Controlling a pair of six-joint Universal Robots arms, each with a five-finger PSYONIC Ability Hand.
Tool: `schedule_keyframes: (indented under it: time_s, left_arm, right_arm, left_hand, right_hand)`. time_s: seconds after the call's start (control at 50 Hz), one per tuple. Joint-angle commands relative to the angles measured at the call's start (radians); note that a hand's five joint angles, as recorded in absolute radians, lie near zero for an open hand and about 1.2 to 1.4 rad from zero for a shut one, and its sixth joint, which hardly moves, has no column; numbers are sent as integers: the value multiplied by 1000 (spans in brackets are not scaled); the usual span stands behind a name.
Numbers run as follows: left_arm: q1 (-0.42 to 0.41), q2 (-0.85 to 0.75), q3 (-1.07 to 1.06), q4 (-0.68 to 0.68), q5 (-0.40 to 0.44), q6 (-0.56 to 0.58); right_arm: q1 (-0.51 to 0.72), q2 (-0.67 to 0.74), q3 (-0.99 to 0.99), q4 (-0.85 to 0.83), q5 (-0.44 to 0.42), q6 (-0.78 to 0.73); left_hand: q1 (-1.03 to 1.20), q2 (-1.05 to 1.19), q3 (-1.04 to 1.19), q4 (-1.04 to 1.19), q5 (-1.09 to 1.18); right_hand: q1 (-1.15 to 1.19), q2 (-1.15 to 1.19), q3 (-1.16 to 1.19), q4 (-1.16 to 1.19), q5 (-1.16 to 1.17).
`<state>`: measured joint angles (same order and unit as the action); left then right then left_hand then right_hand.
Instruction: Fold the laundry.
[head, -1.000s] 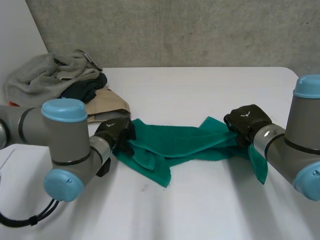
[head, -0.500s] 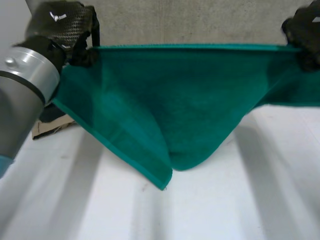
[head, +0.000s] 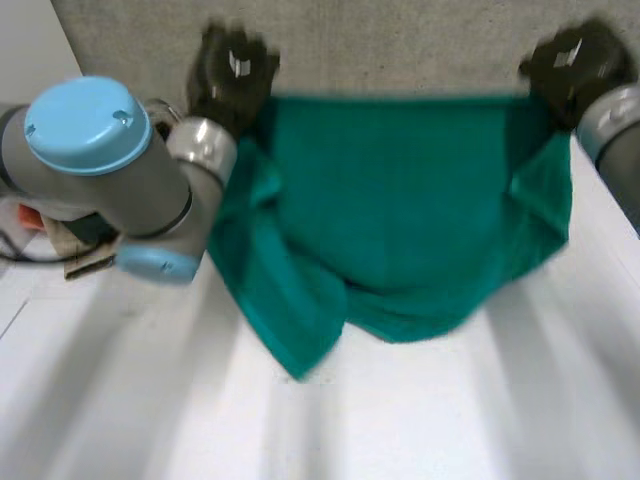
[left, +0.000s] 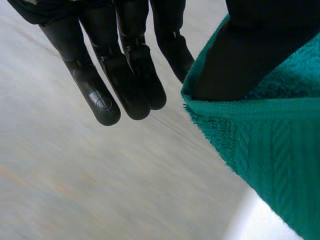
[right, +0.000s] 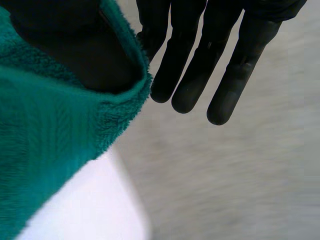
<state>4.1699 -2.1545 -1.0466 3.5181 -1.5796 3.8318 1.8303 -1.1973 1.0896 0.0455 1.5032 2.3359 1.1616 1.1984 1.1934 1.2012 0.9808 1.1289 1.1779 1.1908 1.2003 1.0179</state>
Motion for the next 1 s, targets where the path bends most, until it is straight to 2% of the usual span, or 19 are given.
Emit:
schedule_keyframes:
  time_s: [0.02, 0.08, 0.16, 0.24, 0.34, 0.44, 0.56, 0.62, 0.66, 0.68, 0.7, 0.8, 0.86, 0.88, 0.9, 1.0]
  left_arm:
    - [-33, 118, 60, 418, -7, 49]
    - [-40, 157, 25, 415, -14, 49]
    - [-48, 183, -79, 388, -22, 48]
    - [-53, 209, -234, 319, -20, 32]
    - [-48, 229, -444, 233, -10, -70]
    - [-36, 205, -570, 184, -8, -127]
    - [-27, 99, -628, 168, -3, -139]
    - [-22, 93, -633, 165, -3, -139]
    - [-16, 93, -635, 159, -3, -141]
    - [-13, 93, -635, 156, -3, -141]
    - [-10, 93, -635, 154, -3, -141]
    - [-4, 91, -635, 150, -3, -149]
    - [-4, 90, -635, 150, -3, -149]
    - [-2, 88, -635, 150, -3, -149]
    - [-2, 87, -635, 150, -3, -149]
    - [13, 79, -633, 148, -3, -150]
  right_arm:
    - [1, -18, -14, -591, 84, 33]
    - [4, -34, 18, -627, 78, 36]
    - [12, -42, 68, -580, 63, 37]
    - [6, -45, 148, -405, 40, 40]
    - [1, -48, 266, -204, -32, 65]
    - [-52, -30, 374, -96, -109, 146]
    - [-141, 77, 397, -79, -124, 328]
    - [-169, 119, 401, -76, -126, 420]
    - [-189, 128, 408, -75, -127, 442]
    - [-213, 136, 412, -69, -127, 451]
    - [-224, 139, 414, -62, -127, 454]
    - [-259, 145, 412, -18, -126, 456]
    - [-287, 145, 411, 23, -130, 454]
    - [-292, 145, 411, 34, -132, 454]
    - [-298, 145, 412, 52, -146, 451]
    - [-305, 136, 427, 76, -178, 434]
  left_hand:
    - [235, 198, 203, 195, 241]
    - [235, 198, 203, 195, 241]
    - [235, 198, 203, 195, 241]
    - [235, 198, 203, 195, 241]
    - [235, 198, 203, 195, 241]
    - [235, 198, 203, 195, 241]
    - [235, 198, 203, 195, 241]
    - [235, 198, 203, 195, 241]
    - [235, 198, 203, 195, 241]
    - [235, 198, 203, 195, 241]
    - [235, 198, 203, 195, 241]
    - [235, 198, 203, 195, 241]
    - [235, 198, 203, 195, 241]
    - [235, 198, 203, 195, 241]
    - [235, 198, 203, 195, 241]
    - [235, 198, 203, 195, 241]
  right_hand:
    - [267, 218, 205, 196, 204]
    - [267, 218, 205, 196, 204]
    - [267, 218, 205, 196, 204]
    - [267, 218, 205, 196, 204]
    - [267, 218, 205, 196, 204]
    - [267, 218, 205, 196, 204]
    - [267, 218, 205, 196, 204]
    - [46, -3, -16, -25, -17]
    - [-60, -109, -122, -131, -123]
    - [-212, -261, -273, -283, -275]
    - [-262, -311, -324, -334, -326]
    - [-330, -380, -392, -402, -394]
    - [-243, -292, -305, -314, -307]
    - [-103, -152, -165, -174, -166]
    - [264, 215, 202, 192, 200]
    - [267, 218, 205, 196, 204]
